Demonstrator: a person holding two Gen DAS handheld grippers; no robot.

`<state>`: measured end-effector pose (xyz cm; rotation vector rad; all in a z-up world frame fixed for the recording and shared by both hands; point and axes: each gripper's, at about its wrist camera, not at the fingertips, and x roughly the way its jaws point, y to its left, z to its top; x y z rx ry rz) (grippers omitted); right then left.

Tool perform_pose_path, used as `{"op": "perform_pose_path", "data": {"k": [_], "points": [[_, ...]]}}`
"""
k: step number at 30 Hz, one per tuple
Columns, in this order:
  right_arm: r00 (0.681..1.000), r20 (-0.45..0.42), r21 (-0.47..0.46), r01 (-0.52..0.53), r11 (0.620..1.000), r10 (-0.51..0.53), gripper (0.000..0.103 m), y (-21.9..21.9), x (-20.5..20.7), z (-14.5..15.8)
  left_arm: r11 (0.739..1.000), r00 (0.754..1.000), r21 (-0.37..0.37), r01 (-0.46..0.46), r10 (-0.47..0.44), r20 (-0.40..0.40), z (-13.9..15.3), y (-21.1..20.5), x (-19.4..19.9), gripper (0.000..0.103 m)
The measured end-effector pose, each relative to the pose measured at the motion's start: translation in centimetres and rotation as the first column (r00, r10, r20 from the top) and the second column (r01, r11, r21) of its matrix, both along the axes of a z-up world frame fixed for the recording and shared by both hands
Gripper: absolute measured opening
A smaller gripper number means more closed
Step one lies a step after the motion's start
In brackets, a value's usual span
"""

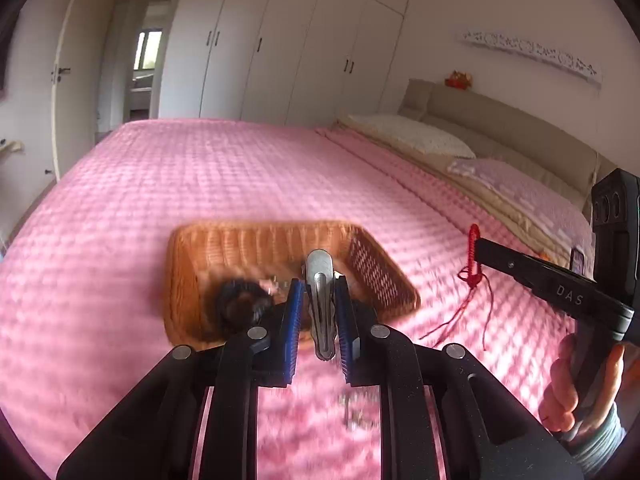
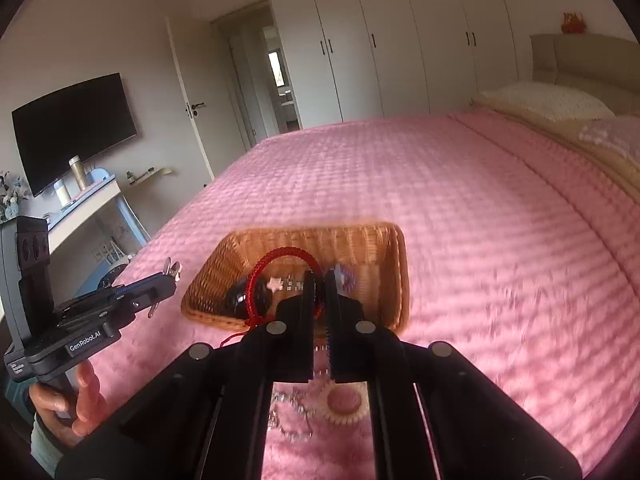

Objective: Organize jewelry
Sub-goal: 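Carry the silver clip and red cord into the basket and open both tools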

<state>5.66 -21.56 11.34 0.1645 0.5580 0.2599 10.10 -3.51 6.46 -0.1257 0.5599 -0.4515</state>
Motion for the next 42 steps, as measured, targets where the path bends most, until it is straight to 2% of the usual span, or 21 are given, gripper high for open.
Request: {"op": "perform_pose_path", "data": {"k": [4,7,10,15,21,24,27,31,32,34,37,42], "points": [[1.000,0.013,-0.032,0.005,0.999,-0.004,0.004,1.2,4.4,1.2,1.000,1.000,-0.013,-0.025,0.025,-0.012,0.5,-0.6,4.3,0.015],[1.000,-0.010,-0.060,0.003,0.998,-0.004,0.004,2.2,7.8,0.9,0.998,0.998,-0.023,-0.056,0.055,-0.039,-0.4,-0.5,7.3,0.015],[0.998,-0.068,-0.064,-0.007,0.998,0.003,0.003,2.9,11.3,-0.6,0.996,0.994,-0.027,-0.085,0.083,-0.068,-1.7,-0.2,10.1,0.015],[0.981,-0.192,-0.135,-0.031,0.990,0.005,0.003,4.8,15.8,-4.5,0.994,0.984,-0.003,-0.110,0.108,-0.139,-4.0,0.0,13.7,0.015],[0.950,-0.313,-0.156,-0.064,0.986,0.012,0.003,5.7,18.5,-8.5,0.993,0.972,0.042,-0.111,0.118,-0.202,-6.5,-0.2,15.1,0.015],[0.946,-0.325,-0.143,-0.067,0.987,0.017,0.004,5.6,18.5,-9.2,0.992,0.970,0.041,-0.116,0.122,-0.211,-6.9,0.0,15.1,0.018],[0.942,-0.335,-0.108,-0.077,0.991,0.037,0.005,5.1,18.2,-9.1,0.993,0.974,0.035,-0.115,0.120,-0.192,-6.4,0.2,14.4,0.033],[0.949,-0.310,-0.088,-0.083,0.993,0.052,0.011,4.4,16.5,-7.5,0.993,0.981,0.030,-0.110,0.114,-0.157,-5.0,0.1,12.5,0.036],[0.952,-0.300,-0.077,-0.088,0.993,0.061,0.012,4.1,15.8,-7.0,0.994,0.983,0.024,-0.108,0.110,-0.145,-4.5,0.1,11.7,0.038],[0.958,-0.276,-0.055,-0.097,0.994,0.078,0.022,3.6,14.2,-5.7,0.995,0.988,0.018,-0.101,0.103,-0.116,-3.4,0.0,9.7,0.041],[0.969,-0.229,-0.043,-0.103,0.994,0.090,0.025,2.9,11.2,-4.0,0.996,0.993,0.014,-0.086,0.087,-0.077,-2.0,0.0,6.6,0.041],[0.976,-0.177,-0.012,-0.130,0.991,0.126,0.029,1.5,5.5,-2.5,0.998,0.997,0.007,-0.064,0.064,-0.040,-1.0,-0.2,1.1,0.048]]}}
